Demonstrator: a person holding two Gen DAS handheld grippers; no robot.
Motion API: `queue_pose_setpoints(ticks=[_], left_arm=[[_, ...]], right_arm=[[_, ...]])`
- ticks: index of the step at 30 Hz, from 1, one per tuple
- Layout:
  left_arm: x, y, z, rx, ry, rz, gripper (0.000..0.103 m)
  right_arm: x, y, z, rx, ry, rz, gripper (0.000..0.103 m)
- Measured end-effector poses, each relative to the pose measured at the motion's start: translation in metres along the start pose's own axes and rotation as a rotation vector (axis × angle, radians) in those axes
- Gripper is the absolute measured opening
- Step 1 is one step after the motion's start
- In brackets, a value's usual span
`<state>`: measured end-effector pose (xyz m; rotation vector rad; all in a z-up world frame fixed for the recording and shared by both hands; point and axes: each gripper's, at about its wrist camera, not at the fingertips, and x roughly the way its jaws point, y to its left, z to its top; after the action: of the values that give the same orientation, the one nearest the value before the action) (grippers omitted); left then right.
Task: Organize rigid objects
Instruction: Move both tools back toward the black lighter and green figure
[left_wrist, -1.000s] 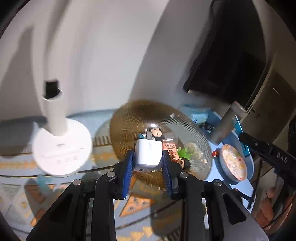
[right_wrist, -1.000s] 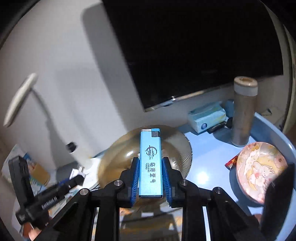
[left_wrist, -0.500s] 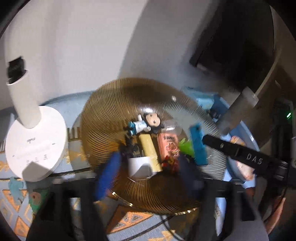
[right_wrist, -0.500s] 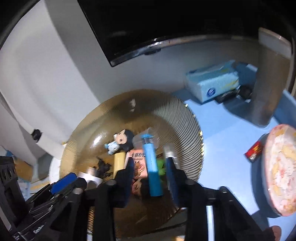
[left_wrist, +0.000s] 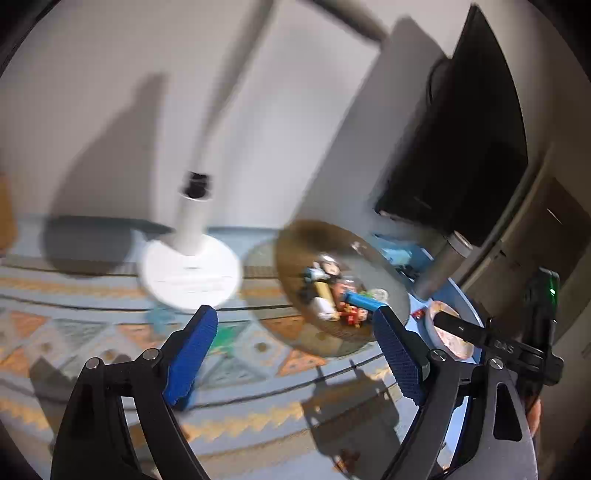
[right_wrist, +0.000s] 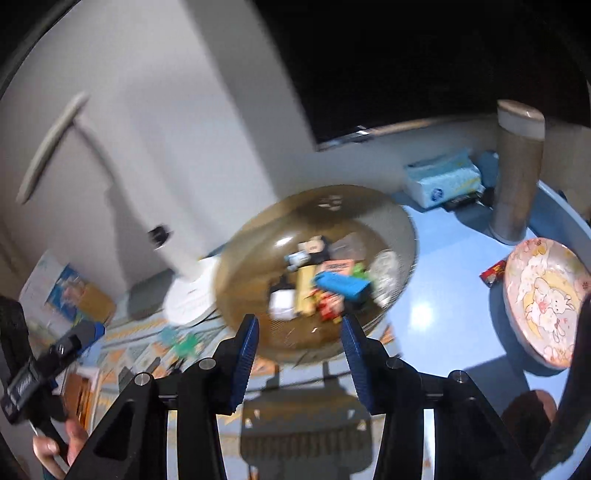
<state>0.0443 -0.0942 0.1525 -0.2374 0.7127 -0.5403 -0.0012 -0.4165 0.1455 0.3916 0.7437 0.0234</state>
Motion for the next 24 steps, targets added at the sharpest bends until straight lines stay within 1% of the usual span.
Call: queue_pose_setpoints(ticks=[2, 5, 6, 8, 9, 11, 13, 15, 18, 20, 21, 22, 24], left_arm=[[-0.026, 0.013, -0.007, -0.004, -0.023, 0.038, 0.085], [-0.052, 0.036, -0.023, -0.033, -0.033, 0.078, 0.087], [-0.057, 0.044, -0.028, -0.045, -0.029, 0.09, 0.087], [-0.062, 0.06, -0.043, -0.059, -0.017, 0.127, 0.087], [-0.061, 0.068, -0.053, -0.057, -0.006, 0.161, 0.087], [-0.056, 0.081, -0.07, -0.05, 0.02, 0.199, 0.087], [-0.047, 0.091, -0.089, -0.034, 0.049, 0.229, 0.087], [-0.037, 0.1, -0.107, -0.02, 0.082, 0.251, 0.087], [-0.027, 0.111, -0.126, -0.015, 0.105, 0.263, 0.087], [-0.022, 0.116, -0.132, -0.022, 0.114, 0.281, 0.087], [-0.021, 0.117, -0.131, -0.027, 0.125, 0.276, 0.087], [-0.022, 0.116, -0.13, -0.025, 0.118, 0.266, 0.087], [-0.024, 0.114, -0.131, -0.02, 0.108, 0.271, 0.087]], right_arm=[[-0.01, 0.017, -0.009, -0.042, -0.003, 0.024, 0.051], [-0.022, 0.049, -0.03, -0.12, -0.009, 0.038, 0.055], [-0.023, 0.062, -0.041, -0.146, -0.007, 0.049, 0.055], [-0.019, 0.074, -0.057, -0.166, 0.004, 0.071, 0.056], [-0.014, 0.082, -0.068, -0.181, 0.019, 0.079, 0.056], [-0.002, 0.093, -0.087, -0.203, 0.041, 0.078, 0.056], [0.013, 0.101, -0.107, -0.216, 0.051, 0.059, 0.056], [0.033, 0.104, -0.127, -0.233, 0.072, 0.025, 0.056], [0.053, 0.098, -0.144, -0.236, 0.084, -0.015, 0.056], [0.06, 0.094, -0.152, -0.235, 0.077, -0.052, 0.056], [0.061, 0.092, -0.152, -0.23, 0.075, -0.063, 0.056], [0.062, 0.09, -0.152, -0.222, 0.08, -0.071, 0.056], [0.063, 0.089, -0.152, -0.217, 0.07, -0.082, 0.057]])
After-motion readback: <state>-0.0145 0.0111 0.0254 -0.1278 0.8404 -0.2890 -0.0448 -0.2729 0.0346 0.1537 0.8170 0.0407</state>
